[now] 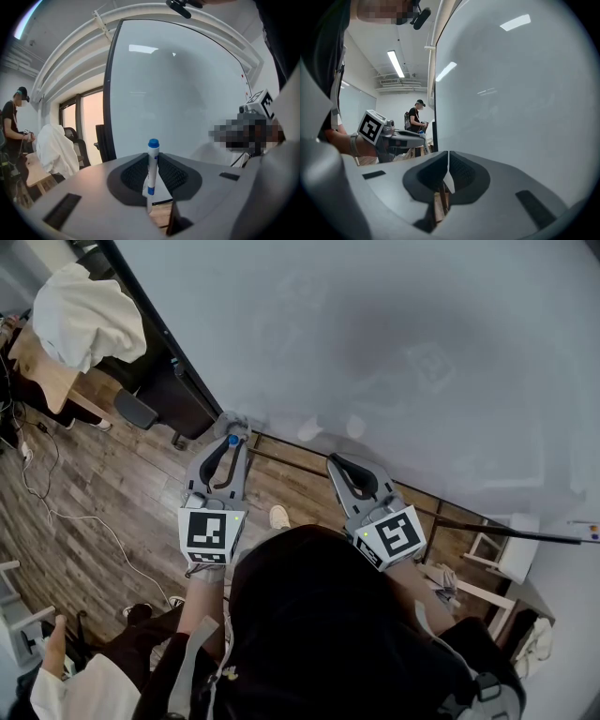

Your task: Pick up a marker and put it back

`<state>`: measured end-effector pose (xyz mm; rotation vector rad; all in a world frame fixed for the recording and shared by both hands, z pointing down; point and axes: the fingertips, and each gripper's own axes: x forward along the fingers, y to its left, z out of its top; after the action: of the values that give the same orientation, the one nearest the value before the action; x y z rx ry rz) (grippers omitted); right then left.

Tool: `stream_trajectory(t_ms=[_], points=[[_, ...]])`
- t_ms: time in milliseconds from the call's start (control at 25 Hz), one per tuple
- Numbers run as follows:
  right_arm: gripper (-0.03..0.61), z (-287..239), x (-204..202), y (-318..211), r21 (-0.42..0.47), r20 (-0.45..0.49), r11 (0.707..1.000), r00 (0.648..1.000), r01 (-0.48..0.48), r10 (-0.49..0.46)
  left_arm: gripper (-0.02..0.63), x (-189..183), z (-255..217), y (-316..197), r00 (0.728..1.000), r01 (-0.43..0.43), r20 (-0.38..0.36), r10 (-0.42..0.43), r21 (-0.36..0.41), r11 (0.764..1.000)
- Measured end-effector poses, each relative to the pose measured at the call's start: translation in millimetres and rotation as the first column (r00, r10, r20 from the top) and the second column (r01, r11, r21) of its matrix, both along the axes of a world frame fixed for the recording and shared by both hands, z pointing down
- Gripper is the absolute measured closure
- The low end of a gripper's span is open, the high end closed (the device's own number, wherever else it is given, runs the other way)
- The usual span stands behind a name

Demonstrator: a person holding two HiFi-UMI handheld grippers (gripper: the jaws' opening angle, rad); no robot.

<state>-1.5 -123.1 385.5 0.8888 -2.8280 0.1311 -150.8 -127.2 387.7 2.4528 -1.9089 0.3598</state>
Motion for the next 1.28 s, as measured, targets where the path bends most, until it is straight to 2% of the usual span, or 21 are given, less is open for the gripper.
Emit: stream_trajectory(t_ms=[560, 1280], points=[[0.555, 7.7, -31.7, -8.4, -0.010, -0.019, 1.000, 1.000, 0.014, -0.015, 0.540, -36.9, 19.7, -9.3, 1.000, 0.027, -0.005, -0.027, -0.030, 0.999], [0.555, 20.2, -46.6, -8.7, -0.028, -0.059, 0.999, 0.998, 0.023, -0.024, 0.540, -55.5, 72.2, -13.5, 0.998, 0.050, -0.019, -0.053, -0.119, 0.992]])
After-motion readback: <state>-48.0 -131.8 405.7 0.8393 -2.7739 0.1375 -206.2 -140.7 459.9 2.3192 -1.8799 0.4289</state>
